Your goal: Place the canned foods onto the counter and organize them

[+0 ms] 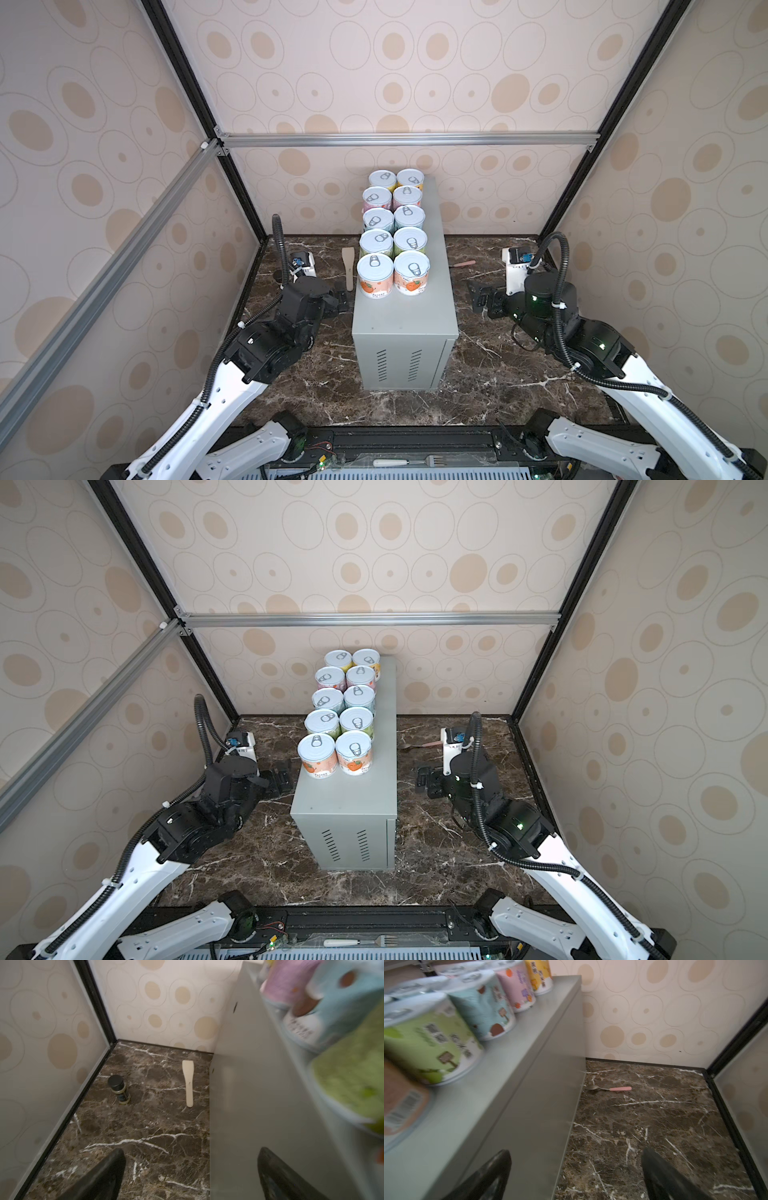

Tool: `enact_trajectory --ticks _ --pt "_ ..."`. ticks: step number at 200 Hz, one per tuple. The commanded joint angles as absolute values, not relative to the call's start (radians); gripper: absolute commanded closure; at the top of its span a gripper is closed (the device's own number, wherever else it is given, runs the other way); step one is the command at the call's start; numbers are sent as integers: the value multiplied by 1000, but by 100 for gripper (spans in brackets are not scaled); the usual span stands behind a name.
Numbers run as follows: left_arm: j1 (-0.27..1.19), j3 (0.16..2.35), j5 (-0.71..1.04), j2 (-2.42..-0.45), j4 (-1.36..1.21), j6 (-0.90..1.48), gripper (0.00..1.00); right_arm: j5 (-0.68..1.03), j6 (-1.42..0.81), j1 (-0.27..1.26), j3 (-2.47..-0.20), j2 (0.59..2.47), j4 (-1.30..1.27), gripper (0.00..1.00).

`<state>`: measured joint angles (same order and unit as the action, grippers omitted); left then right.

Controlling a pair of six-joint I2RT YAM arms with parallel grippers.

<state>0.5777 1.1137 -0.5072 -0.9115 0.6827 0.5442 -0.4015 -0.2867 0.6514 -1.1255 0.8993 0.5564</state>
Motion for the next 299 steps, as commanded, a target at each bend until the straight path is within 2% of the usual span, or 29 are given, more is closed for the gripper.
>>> enact_trajectory --ticks 1,41,69,92,129,155,175,189,223,259,299 --pt "460 1053 -453 -894 637 525 1 -433 -323 545 -1003 866 480 0" --pt "320 951 -435 -879 536 532 1 -462 -320 416 -762 797 294 0" --pt "266 864 -468 -882 441 545 1 -538 -252 404 -592 784 105 0" --pt "234 761 -474 -855 325 551 1 -528 -179 398 -496 813 -42 0" --pt "221 504 -622 -722 14 576 1 -525 -124 395 -490 904 -98 0" --pt "148 360 -495 -645 -202 534 1 -567 -120 393 -491 977 -144 0" --pt "112 307 -550 -633 -308 527 1 -599 -108 393 -468 1040 -227 0" --pt "112 290 -603 -663 -389 474 1 -626 -81 392 -460 1088 -291 0" --pt "112 269 -595 -800 -586 338 1 -708 -26 380 -465 1163 -392 0" --pt "103 233 -650 -885 -785 193 1 -669 -34 288 -389 1170 -537 0" --pt "89 257 -523 -1085 -873 175 1 -648 -26 202 -337 1278 -750 0"
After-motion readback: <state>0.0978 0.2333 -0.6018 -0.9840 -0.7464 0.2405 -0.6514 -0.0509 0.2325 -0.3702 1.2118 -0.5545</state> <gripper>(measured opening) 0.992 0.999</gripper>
